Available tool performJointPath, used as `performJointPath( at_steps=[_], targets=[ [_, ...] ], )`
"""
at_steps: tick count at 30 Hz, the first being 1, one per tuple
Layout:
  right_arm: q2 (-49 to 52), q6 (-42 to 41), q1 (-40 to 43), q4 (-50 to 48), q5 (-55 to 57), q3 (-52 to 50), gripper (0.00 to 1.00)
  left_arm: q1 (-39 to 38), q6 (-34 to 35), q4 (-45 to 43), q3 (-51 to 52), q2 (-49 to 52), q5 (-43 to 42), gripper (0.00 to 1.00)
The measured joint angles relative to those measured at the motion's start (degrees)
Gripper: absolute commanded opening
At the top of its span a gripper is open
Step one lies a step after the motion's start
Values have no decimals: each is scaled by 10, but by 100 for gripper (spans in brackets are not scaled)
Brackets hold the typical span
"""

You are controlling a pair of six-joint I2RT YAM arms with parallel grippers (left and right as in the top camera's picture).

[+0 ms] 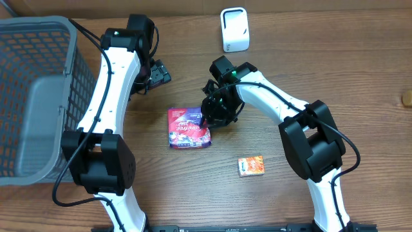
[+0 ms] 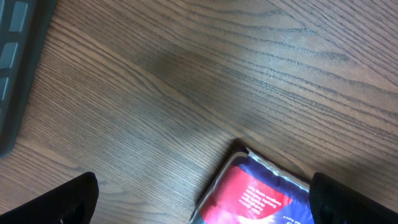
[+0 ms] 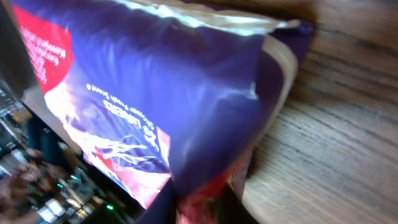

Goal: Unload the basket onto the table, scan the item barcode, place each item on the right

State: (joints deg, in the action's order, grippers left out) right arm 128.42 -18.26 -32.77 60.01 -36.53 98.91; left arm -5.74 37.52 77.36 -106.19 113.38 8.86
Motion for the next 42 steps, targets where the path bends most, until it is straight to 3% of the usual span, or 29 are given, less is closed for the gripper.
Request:
performJointPath(
  at_steps=[10,20,21,26,27,30,42],
  targets=[
    [-2,0,18,-26,-10,0,4,0,0,0,0,0,0,100],
    [-2,2,112,-30,-10,24,4,0,0,0,1,0,0,100],
    [-2,4,122,-29,-10,26,9,0,0,0,1,0,0,100],
    [-2,33,150,-16,-6,30,70,0,0,0,1,0,0,100],
    [-2,41,149,-17,-6,30,75,0,0,0,1,0,0,100],
    [-2,77,135,-21,-5,30,81,0,0,0,1,0,0,100],
    [-2,140,27,-36,70,30,79,0,0,0,1,0,0,100]
  ],
)
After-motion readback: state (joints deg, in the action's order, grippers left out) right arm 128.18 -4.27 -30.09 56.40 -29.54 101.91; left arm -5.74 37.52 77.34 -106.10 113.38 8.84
